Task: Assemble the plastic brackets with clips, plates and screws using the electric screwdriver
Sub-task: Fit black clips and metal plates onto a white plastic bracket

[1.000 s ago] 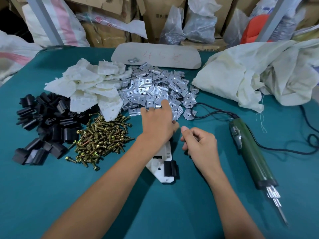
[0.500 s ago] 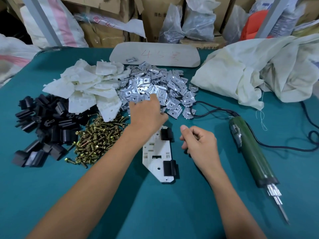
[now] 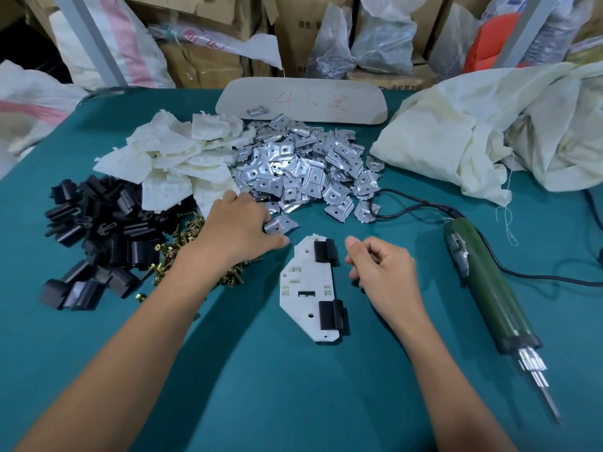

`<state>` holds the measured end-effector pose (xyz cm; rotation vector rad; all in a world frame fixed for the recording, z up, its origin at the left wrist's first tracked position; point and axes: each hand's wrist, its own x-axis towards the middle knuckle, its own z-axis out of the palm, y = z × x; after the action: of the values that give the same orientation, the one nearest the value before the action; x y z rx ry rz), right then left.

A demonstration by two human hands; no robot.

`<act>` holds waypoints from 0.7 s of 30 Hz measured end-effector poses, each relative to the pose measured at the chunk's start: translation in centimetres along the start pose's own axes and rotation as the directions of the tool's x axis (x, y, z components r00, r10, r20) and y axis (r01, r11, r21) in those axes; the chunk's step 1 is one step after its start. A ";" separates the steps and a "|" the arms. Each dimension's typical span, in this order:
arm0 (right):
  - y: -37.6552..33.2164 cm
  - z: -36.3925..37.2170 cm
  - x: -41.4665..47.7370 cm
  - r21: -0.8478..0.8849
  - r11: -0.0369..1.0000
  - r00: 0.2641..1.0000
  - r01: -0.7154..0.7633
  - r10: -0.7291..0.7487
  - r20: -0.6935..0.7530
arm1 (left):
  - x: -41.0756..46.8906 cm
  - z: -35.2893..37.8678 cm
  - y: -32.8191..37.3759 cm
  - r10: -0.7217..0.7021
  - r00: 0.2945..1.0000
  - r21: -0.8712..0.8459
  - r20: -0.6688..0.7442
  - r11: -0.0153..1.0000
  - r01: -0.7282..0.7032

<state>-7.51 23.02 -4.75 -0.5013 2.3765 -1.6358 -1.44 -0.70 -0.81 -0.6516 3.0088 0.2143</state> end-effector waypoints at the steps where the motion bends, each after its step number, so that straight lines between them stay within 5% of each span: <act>1: 0.1 0.1 0.0 -0.016 1.000 1.000 0.002 -0.002 -0.008 | -0.1 0.2 0.1 0.004 1.000 0.020 -0.004 1.000 -0.004; 8: 0.8 0.5 0.7 -0.183 0.983 1.000 0.010 -0.013 -0.016 | -0.6 -0.1 -0.3 0.060 0.990 -0.078 -0.129 0.994 -0.070; 13: -0.1 0.3 2.2 -0.308 0.951 0.999 0.010 0.006 0.049 | -2.1 -1.1 -0.1 0.184 0.981 -0.332 -0.061 0.923 -0.194; 17: -0.3 0.7 2.1 -0.421 0.905 0.996 0.066 -0.033 0.085 | -3.2 -0.8 0.3 0.188 0.971 -0.483 -0.145 0.843 -0.235; 21: -0.4 0.5 1.5 -0.407 0.911 0.994 0.071 -0.029 0.108 | -3.7 0.2 0.6 0.228 0.969 -0.520 -0.099 0.818 -0.246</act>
<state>-8.61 21.83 -4.52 -0.7024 2.6537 -1.0887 1.64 1.42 -0.63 -0.2900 3.0521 1.0893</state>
